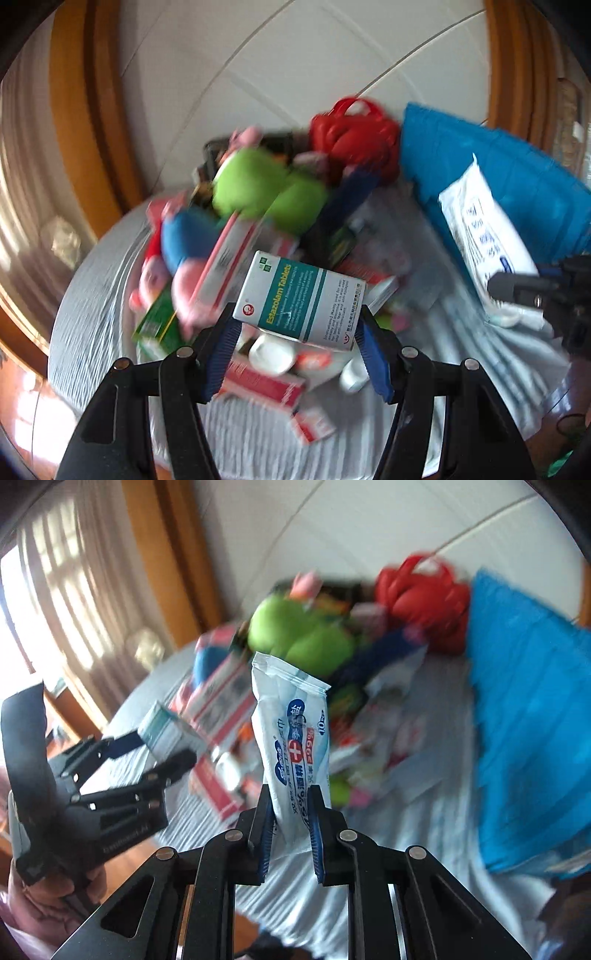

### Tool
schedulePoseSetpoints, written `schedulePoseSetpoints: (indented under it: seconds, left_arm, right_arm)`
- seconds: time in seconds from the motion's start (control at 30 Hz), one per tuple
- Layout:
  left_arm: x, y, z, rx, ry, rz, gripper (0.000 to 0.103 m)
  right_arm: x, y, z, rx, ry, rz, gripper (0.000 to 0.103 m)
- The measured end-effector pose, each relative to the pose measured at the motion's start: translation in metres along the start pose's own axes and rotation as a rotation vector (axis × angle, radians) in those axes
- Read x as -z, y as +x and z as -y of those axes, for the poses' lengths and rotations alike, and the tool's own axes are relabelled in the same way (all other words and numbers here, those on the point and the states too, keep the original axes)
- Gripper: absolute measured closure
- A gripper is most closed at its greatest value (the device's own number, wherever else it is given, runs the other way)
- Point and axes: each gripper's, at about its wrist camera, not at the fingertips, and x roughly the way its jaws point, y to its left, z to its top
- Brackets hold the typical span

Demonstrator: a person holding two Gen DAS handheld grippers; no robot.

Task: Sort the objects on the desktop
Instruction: 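Grasp the white-green tablet box with the left tool while the right tool grasps a wet-wipe pack, then lower the tablet box and wet-wipe pack into the blue crate and release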

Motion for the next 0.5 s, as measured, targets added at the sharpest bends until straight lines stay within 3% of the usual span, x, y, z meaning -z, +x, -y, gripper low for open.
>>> schedulePoseSetpoints:
  seconds: [0.3,0.5]
  left_arm:
    - [-0.075,-0.027,0.107,0.118,0.100,0.190,0.041]
    - [-0.130,-0.030,0.193,0.202,0.144,0.254,0.041]
  right_arm:
    - [-0.020,-0.085,0.080,0.180,0.033,0.224,0.086]
    - [-0.034,-0.131,0.159,0.288,0.097,0.289,0.086]
